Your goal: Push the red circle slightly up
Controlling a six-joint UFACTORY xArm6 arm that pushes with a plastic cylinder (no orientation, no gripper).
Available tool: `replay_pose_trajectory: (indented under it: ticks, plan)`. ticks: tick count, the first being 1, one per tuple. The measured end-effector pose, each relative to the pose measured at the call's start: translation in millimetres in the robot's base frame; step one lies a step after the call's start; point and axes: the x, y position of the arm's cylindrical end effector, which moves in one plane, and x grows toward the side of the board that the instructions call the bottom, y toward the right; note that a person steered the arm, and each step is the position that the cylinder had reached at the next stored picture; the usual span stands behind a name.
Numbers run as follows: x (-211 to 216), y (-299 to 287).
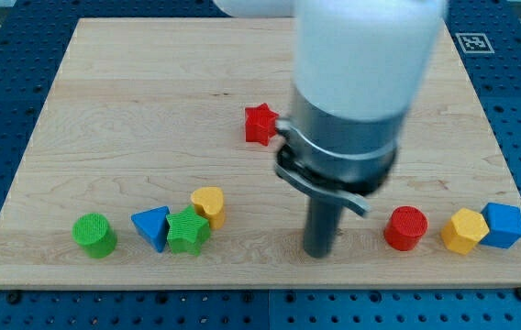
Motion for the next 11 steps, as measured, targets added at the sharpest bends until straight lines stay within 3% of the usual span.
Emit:
replay_pose_trajectory:
  ticks: [1, 2, 3, 6, 9, 11]
  plan:
    - [17, 44]
    - [8, 103]
    - [0, 110]
    - [-9, 79]
    - [-44, 76]
    - [-74, 37]
